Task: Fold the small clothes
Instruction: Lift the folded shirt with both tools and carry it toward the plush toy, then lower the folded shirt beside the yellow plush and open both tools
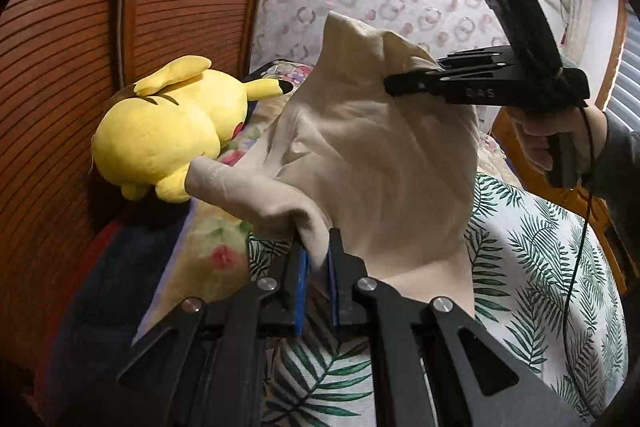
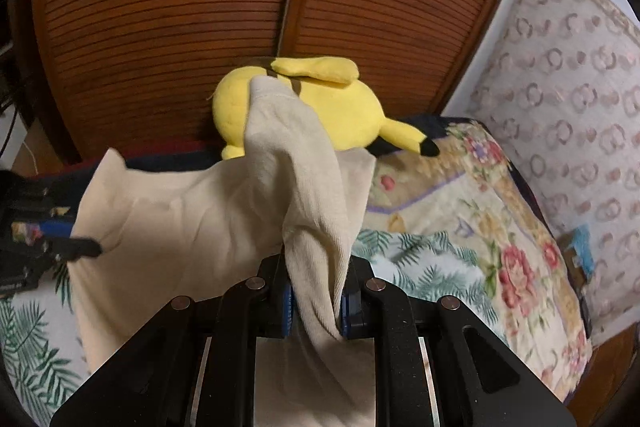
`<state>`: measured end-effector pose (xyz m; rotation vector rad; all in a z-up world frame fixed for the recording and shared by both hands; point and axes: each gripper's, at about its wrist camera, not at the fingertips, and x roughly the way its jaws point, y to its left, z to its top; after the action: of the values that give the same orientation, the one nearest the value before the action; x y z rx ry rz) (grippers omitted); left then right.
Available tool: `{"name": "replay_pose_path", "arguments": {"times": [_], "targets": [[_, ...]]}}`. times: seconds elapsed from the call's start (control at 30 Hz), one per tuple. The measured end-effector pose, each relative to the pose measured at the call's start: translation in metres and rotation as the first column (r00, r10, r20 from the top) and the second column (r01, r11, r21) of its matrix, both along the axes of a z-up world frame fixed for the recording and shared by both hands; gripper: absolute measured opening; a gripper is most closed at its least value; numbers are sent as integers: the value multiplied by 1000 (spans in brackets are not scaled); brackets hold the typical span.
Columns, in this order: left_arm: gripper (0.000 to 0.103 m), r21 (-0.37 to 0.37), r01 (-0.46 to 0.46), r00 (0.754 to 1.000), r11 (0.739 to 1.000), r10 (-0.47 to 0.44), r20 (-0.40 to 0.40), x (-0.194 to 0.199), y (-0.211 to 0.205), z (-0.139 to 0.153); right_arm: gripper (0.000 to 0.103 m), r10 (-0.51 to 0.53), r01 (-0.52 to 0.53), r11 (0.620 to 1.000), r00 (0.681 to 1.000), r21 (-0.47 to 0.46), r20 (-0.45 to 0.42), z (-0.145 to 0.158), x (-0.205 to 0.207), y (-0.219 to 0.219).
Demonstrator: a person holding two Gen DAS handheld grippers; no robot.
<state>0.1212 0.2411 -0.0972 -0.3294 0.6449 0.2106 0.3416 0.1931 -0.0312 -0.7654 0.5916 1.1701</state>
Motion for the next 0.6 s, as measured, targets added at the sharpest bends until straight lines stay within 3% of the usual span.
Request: {"name": "replay_pose_path", "arguments": {"times": [0.1,0.23,0.33,0.6], "targets": [[7,2,-15,1000,1000,15,-22,2,1,-3,16,-22,22,1000,1000,3,-6,-10,7,10],[11,29,-29,999,999,30,-29,0,-1,-1,46,-170,170,985,985,25,-16,-12,21,8],[16,44,-23,999,999,24,-20,-3,-1,5,48,-234,236,970,971,62,-48,-8,27,-6],[55,110,-2,999,994,-3,41,-14,-15,35,48,-333,346,929,936,131,-112,6,4,-66]]}}
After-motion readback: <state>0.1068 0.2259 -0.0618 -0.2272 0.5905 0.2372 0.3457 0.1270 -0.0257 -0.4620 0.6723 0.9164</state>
